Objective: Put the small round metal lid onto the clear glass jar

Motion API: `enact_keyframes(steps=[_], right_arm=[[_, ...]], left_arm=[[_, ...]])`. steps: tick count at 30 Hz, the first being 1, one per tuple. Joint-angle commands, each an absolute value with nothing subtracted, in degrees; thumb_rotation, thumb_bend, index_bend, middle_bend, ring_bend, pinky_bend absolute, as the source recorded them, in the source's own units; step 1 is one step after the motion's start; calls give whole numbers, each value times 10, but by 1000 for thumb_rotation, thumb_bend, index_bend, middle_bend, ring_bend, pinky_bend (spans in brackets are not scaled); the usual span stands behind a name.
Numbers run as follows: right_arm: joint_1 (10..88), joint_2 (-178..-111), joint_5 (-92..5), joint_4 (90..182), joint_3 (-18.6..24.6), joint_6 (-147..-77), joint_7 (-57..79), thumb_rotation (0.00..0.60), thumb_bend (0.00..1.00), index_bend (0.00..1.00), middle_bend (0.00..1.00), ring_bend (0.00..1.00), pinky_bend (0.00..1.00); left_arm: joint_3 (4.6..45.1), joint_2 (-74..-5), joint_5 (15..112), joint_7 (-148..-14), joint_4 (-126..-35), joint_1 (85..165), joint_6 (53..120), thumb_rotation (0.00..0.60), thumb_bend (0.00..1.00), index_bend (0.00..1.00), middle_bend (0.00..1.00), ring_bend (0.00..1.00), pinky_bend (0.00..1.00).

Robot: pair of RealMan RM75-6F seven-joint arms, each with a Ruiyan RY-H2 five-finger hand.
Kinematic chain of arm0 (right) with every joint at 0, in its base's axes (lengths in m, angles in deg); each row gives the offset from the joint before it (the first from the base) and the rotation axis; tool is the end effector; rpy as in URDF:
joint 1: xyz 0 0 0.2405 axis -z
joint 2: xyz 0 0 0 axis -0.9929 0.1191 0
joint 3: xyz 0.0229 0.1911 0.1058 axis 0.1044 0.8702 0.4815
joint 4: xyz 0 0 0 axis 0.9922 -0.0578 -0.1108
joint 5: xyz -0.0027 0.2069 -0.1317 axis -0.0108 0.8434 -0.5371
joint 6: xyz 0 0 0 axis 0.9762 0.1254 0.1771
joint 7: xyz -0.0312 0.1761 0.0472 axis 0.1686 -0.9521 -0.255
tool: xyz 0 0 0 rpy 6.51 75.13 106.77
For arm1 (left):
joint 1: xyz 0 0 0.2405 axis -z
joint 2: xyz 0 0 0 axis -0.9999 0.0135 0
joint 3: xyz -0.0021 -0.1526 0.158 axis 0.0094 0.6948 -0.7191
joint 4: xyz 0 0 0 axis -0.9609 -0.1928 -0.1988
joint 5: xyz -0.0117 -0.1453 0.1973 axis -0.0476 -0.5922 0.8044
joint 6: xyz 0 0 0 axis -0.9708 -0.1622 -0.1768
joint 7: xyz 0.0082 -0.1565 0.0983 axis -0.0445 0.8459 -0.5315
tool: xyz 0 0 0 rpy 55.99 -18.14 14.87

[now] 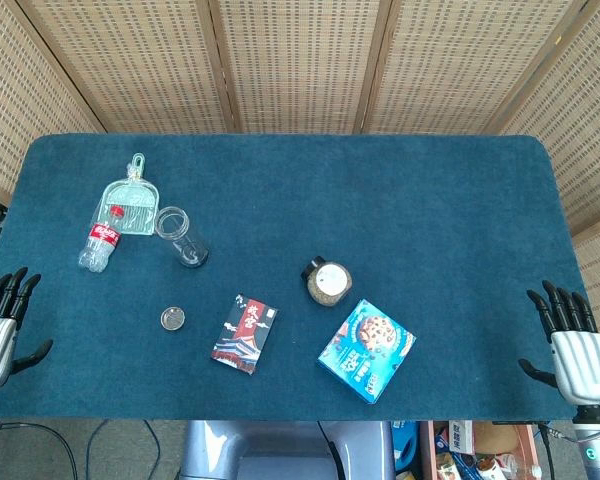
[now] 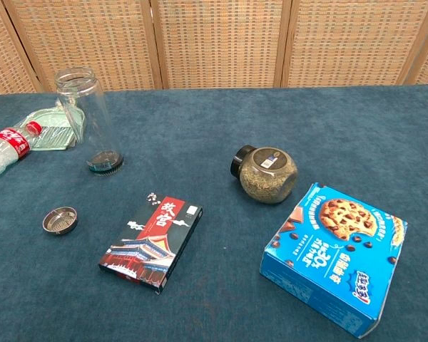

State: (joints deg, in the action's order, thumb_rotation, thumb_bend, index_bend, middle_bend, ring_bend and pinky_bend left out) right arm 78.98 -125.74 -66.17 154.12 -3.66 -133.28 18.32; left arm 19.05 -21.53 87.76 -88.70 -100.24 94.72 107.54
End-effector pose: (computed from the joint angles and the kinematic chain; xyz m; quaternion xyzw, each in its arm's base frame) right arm -0.2921 -0.2217 0.1110 0.6064 -0.3585 0.3616 0.6108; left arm -0.2880 0.2234 0.1033 -0.6167 -0.3506 -0.3551 0.6088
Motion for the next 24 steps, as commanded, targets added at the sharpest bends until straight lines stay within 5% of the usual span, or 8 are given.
enact_keyframes(steps=[1, 24], right_arm=[[790, -1258, -662, 1540, -37, -1333, 183, 600, 49, 119, 0, 0, 63], [789, -1256, -661, 1544, -36, -1330, 180, 600, 49, 119, 0, 0, 63]], left_arm=[[190, -215, 878, -887, -1002, 947, 1075, 600, 252, 0, 0, 0, 0], [184, -219, 900, -873, -1003, 953, 1074, 600, 252, 32, 0, 0, 0]])
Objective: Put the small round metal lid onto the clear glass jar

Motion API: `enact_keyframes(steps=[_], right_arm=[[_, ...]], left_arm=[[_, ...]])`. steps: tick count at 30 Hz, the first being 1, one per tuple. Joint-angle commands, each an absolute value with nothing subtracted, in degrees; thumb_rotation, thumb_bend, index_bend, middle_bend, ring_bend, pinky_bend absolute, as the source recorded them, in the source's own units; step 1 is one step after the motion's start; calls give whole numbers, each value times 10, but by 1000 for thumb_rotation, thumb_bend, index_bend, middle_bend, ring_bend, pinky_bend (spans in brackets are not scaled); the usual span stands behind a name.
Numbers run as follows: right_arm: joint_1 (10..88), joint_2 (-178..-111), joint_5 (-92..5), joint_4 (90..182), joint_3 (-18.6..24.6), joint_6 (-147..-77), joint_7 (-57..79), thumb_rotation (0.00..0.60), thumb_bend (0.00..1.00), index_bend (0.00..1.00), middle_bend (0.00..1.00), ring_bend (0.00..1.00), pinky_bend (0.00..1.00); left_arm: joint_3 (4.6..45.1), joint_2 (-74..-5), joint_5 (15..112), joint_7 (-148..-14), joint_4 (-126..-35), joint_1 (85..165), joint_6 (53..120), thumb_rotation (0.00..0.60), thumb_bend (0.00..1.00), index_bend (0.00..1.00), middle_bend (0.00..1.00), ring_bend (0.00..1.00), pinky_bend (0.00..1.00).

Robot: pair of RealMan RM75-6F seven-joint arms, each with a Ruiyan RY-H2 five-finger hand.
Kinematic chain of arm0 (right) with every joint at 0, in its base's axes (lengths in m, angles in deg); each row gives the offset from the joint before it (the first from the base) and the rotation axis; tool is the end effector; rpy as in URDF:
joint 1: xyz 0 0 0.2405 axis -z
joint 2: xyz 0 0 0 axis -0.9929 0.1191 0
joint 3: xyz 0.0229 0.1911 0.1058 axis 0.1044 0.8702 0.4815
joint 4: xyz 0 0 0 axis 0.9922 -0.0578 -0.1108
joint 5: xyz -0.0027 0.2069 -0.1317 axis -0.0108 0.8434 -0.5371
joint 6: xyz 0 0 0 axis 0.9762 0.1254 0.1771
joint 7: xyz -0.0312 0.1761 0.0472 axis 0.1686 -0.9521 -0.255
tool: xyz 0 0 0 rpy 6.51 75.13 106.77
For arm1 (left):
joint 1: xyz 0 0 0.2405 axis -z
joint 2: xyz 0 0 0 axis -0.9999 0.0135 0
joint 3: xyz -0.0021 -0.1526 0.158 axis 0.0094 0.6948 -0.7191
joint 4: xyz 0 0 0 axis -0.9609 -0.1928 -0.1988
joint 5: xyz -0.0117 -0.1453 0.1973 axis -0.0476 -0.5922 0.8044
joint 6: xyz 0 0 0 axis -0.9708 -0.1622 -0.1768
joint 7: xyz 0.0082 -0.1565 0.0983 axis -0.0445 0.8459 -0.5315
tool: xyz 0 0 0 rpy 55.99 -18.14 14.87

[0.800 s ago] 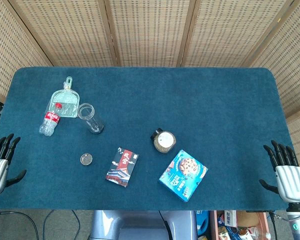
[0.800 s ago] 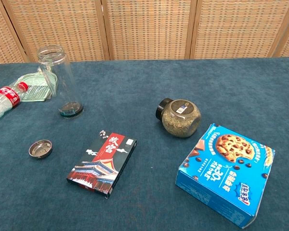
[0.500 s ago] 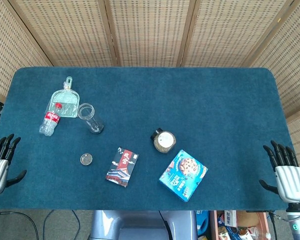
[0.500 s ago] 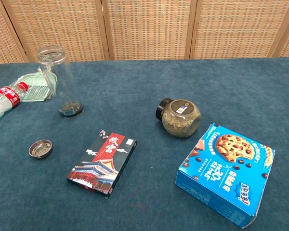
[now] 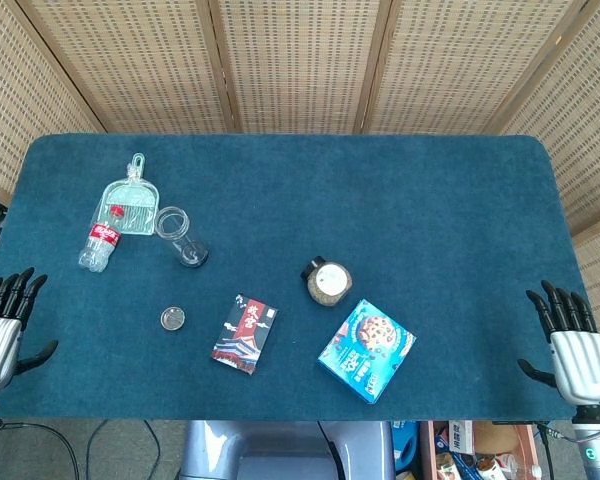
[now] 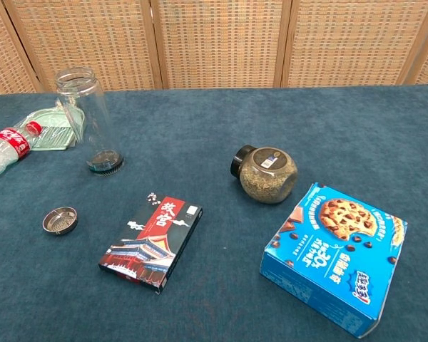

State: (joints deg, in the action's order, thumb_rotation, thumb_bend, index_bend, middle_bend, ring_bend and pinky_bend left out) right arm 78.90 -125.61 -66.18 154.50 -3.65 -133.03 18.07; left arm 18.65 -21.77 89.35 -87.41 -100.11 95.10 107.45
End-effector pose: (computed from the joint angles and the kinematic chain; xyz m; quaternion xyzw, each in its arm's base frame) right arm -0.2908 -0.2220 0.1102 0.6062 -0.3618 0.3635 0.6078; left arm -0.2826 0.2234 0.0988 -0.6235 -0.3517 -0.3670 0.5941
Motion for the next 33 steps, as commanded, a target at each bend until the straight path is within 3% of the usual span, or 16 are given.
enact_keyframes(steps=[1, 4, 10, 21, 33], right_arm=[[789, -1257, -660, 1542, -36, -1330, 177, 600, 49, 119, 0, 0, 63], [790, -1256, -660, 1541, -36, -1331, 174, 600, 49, 119, 0, 0, 63], [790, -1255, -662, 1541, -36, -1332, 170, 600, 49, 119, 0, 0, 63], [790, -1254, -666, 1543, -38, -1332, 166, 600, 49, 119, 0, 0, 63], [791, -1250, -666, 1540, -37, -1332, 149, 600, 50, 119, 0, 0, 63]], left_arm=[[183, -220, 905, -873, -1004, 955, 1073, 600, 252, 71, 0, 0, 0], [179, -225, 918, -874, -1006, 961, 1066, 600, 252, 220, 0, 0, 0], [174, -231, 941, -885, -1011, 986, 1036, 600, 252, 343, 0, 0, 0], [193, -241, 913, -963, -1035, 1044, 951, 600, 284, 430, 0, 0, 0], [217, -281, 859, -1029, -1016, 1096, 881, 600, 364, 432, 0, 0, 0]])
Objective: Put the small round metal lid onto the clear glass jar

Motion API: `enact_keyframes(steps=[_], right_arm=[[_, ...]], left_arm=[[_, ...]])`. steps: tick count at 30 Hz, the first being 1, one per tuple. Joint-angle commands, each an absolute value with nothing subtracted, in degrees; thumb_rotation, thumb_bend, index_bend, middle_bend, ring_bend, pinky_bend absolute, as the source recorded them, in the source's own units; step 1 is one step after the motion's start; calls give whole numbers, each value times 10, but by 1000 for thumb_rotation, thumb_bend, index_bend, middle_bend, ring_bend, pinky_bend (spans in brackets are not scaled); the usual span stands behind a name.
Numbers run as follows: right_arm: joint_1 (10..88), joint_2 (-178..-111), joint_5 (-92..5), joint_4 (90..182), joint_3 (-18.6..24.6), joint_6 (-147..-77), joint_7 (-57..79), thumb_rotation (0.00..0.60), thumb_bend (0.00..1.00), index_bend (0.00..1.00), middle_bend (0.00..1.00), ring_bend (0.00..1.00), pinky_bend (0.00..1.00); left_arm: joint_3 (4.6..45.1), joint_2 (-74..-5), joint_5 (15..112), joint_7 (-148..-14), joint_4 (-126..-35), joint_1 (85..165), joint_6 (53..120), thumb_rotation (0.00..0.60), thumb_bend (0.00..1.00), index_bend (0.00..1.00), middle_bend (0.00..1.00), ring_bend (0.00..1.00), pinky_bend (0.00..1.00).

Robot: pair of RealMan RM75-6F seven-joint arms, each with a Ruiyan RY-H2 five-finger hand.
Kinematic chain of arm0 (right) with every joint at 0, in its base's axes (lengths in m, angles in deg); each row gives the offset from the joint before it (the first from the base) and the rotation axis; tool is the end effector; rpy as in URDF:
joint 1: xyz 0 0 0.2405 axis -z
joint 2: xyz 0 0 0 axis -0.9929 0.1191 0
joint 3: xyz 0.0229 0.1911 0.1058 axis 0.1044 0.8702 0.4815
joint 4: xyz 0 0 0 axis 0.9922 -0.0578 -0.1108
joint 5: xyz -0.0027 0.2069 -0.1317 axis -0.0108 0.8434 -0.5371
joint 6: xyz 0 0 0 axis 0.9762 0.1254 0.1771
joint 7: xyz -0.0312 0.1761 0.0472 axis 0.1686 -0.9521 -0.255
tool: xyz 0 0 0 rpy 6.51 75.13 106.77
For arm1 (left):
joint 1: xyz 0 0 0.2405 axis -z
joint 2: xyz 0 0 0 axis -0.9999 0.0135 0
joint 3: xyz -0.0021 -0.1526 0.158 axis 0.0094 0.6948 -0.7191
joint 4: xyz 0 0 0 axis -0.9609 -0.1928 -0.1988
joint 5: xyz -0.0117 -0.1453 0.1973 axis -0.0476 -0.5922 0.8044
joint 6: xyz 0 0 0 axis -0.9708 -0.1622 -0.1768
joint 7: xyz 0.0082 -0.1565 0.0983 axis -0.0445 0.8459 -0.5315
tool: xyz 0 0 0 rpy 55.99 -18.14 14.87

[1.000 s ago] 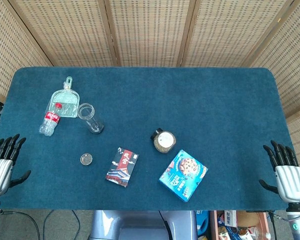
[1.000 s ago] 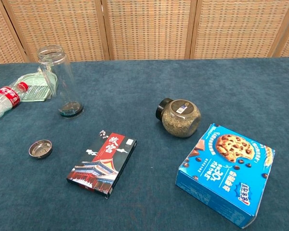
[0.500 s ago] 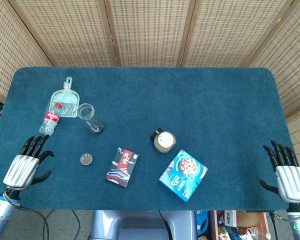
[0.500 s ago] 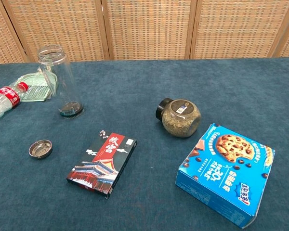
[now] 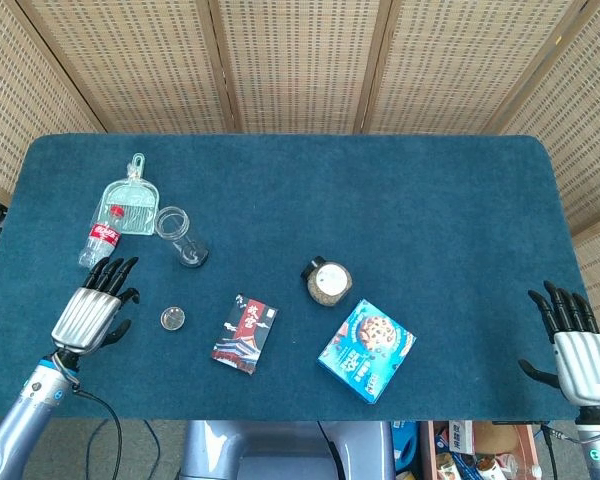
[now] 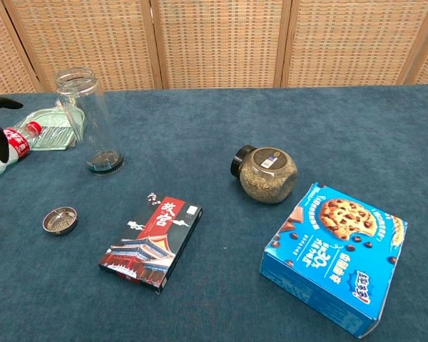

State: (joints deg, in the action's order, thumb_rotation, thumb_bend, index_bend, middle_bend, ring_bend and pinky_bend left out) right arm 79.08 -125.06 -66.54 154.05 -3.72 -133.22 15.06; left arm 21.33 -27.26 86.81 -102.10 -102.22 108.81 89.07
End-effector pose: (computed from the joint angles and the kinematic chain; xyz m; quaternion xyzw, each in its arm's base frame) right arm -0.2934 -0.2210 0.1140 0.6002 -0.3712 0.3750 0.6012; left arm -0.2155 0.2837 0.0215 -0.7441 -0.2981 -0.3165 0.5072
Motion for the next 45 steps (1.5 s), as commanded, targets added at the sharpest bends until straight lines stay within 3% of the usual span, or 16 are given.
enact_keyframes(steps=[1, 17, 45], right_arm=[[791, -1250, -666, 1540, -37, -1332, 148, 600, 50, 119, 0, 0, 63], [790, -1249, -665, 1538, -37, -1329, 139, 600, 49, 119, 0, 0, 49], [791, -1251, -668, 1527, -35, -1337, 117, 600, 49, 119, 0, 0, 29]], left_arm=[[219, -286, 852, -1032, -1012, 1101, 874, 600, 366, 432, 0, 0, 0], [212, -349, 795, -1053, -952, 1140, 813, 600, 372, 443, 0, 0, 0], [209, -407, 745, -1095, -919, 1185, 787, 600, 375, 479, 0, 0, 0]])
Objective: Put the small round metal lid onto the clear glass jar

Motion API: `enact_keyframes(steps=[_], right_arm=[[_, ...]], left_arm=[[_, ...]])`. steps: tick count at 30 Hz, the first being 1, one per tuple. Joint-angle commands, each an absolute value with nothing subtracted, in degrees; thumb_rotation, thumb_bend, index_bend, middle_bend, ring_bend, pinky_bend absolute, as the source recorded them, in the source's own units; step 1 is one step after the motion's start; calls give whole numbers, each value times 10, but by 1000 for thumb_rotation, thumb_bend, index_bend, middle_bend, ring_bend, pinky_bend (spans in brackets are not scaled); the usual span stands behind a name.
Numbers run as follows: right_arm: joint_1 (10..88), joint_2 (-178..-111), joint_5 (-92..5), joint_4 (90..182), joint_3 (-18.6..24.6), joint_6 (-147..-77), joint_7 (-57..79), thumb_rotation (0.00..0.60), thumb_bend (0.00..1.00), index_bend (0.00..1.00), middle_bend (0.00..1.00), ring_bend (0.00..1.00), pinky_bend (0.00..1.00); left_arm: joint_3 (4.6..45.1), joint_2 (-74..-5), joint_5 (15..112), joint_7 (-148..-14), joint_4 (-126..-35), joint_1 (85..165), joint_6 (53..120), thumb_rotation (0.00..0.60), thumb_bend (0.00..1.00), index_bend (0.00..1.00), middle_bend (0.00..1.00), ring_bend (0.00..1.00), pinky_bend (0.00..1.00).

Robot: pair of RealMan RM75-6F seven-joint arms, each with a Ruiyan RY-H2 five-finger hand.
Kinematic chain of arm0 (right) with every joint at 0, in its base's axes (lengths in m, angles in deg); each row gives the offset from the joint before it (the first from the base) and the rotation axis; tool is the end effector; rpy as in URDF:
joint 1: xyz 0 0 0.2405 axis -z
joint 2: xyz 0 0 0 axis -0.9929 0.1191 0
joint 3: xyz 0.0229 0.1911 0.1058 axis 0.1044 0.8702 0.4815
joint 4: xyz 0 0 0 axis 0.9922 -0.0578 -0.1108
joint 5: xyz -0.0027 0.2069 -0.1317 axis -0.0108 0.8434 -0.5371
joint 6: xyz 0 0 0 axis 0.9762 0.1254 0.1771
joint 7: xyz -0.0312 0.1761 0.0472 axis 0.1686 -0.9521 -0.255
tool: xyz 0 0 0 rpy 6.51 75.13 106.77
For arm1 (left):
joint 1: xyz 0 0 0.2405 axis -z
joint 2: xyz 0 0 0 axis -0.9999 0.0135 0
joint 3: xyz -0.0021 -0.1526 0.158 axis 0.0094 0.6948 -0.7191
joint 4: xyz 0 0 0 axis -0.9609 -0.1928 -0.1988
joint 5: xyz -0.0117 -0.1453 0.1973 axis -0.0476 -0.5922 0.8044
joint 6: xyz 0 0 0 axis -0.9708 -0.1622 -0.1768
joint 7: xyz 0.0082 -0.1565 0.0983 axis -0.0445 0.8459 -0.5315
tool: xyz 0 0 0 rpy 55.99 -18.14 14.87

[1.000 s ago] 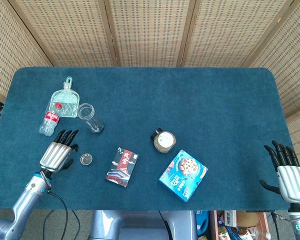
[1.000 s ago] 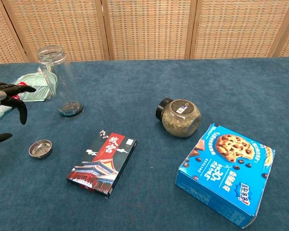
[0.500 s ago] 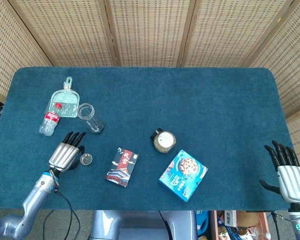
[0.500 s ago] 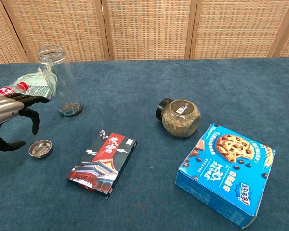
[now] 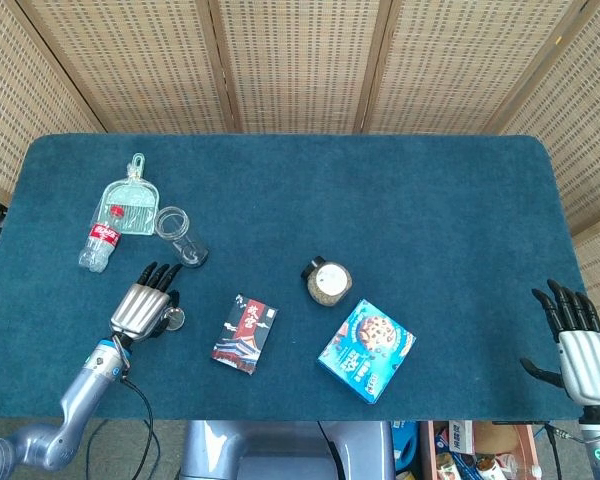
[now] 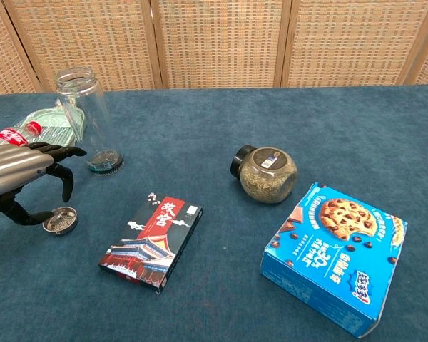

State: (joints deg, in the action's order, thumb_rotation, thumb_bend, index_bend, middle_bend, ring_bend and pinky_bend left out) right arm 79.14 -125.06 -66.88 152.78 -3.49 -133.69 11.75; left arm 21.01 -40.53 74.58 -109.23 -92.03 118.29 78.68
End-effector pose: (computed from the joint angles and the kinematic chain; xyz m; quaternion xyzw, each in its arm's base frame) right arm -0.2967 -0.2220 0.1183 0.5919 -0.3772 0.3902 0.5960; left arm -0.2061 0.3122 -0.0576 -0.7821 -0.3203 -0.2550 0.4699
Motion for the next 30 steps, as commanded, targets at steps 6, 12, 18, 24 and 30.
enact_keyframes(steps=[6, 12, 18, 24, 30], right_arm=[[791, -1252, -671, 1526, -34, -1339, 116, 600, 49, 119, 0, 0, 19], [791, -1253, -669, 1524, -34, -1339, 114, 600, 49, 119, 0, 0, 19], [791, -1254, -670, 1524, -34, -1337, 114, 600, 49, 119, 0, 0, 19], [792, -1254, -670, 1524, -34, -1339, 114, 600, 49, 119, 0, 0, 19], [791, -1253, -672, 1525, -35, -1339, 110, 600, 49, 119, 0, 0, 19]], left_arm=[[206, -415, 737, -1101, -914, 1191, 787, 600, 379, 491, 0, 0, 0], [201, -419, 733, -1101, -909, 1193, 788, 600, 381, 505, 0, 0, 0], [197, -422, 731, -1097, -903, 1194, 790, 600, 382, 520, 0, 0, 0], [195, -431, 737, -1095, -894, 1196, 795, 600, 401, 546, 0, 0, 0], [194, -441, 743, -1091, -884, 1197, 803, 600, 412, 567, 0, 0, 0]])
